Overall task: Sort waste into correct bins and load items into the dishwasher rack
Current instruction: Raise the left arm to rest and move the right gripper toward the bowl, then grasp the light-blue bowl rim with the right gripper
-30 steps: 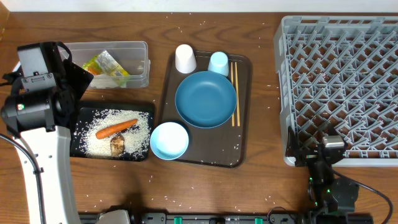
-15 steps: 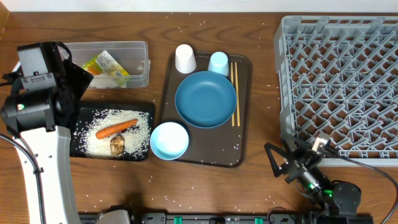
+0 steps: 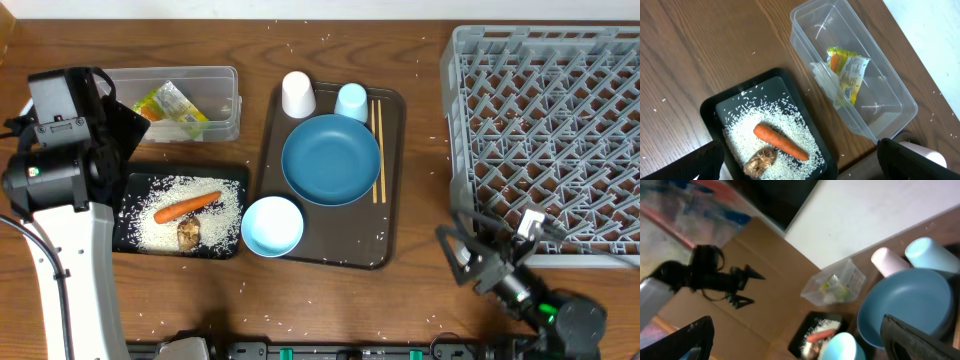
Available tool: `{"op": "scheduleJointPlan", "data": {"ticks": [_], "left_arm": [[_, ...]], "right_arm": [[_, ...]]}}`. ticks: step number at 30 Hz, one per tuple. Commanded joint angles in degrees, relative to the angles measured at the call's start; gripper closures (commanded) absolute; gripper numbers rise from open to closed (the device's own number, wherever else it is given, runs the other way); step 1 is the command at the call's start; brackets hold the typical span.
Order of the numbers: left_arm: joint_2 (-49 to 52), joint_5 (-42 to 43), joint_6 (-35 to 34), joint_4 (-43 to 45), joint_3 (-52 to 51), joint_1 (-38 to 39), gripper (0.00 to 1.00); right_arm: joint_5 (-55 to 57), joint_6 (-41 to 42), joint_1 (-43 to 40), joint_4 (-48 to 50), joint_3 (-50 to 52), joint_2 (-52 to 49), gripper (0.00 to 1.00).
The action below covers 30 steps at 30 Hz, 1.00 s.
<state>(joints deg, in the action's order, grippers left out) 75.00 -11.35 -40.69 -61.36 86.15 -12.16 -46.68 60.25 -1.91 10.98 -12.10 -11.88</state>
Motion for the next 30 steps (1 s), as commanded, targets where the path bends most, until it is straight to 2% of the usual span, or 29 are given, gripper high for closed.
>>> {"op": "scheduleJointPlan", "data": {"ticks": [1,7,11,14,17,22,26,30], "left_arm": [[-0.09,-1.16,-0.11,-0.11,0.44,-0.04,0.02],[-0.09,-1.16,-0.13,-0.11,0.44,-0.04,0.02],[-0.09,-1.16,-0.13,-0.11,0.44,-0.04,0.02],[-0.09,-1.16,-0.13,-0.11,0.44,-0.04,0.02],[-0.09,-1.16,-0.11,-0.11,0.44,-0.04,0.02],[-0.09,-1.16,-0.13,-0.11,0.44,-0.04,0.02],[-0.09,-1.16,-0.13,-0.11,0.44,-0.04,0.02],[-0.09,-1.16,-0.13,-0.09,0.44,-0.04,0.02]], "right_arm": [[-0.17,-12.94,0.87,-5.51,-10.1,-9.7,0.0],[1.62,-30.88,2.16,-23.82,-30.25,-29.66,0.01],[11.89,-40.5,7.63,-39.63,-43.47,-43.1,0.01],[23.3,-44.0,15.93,-48.72,-51.98,-53.64,0.01],[33.29,-44.09,24.13,-54.66,-58.38,-63.69,0.01],[41.27,-41.38,31.74,-59.82,-66.49,-79.3,0.01],[45.66,-34.1,33.24,-59.95,-67.89,-87.03,0.01],[44.63,-27.56,33.22,-60.13,-67.89,-92.15,0.01]]}}
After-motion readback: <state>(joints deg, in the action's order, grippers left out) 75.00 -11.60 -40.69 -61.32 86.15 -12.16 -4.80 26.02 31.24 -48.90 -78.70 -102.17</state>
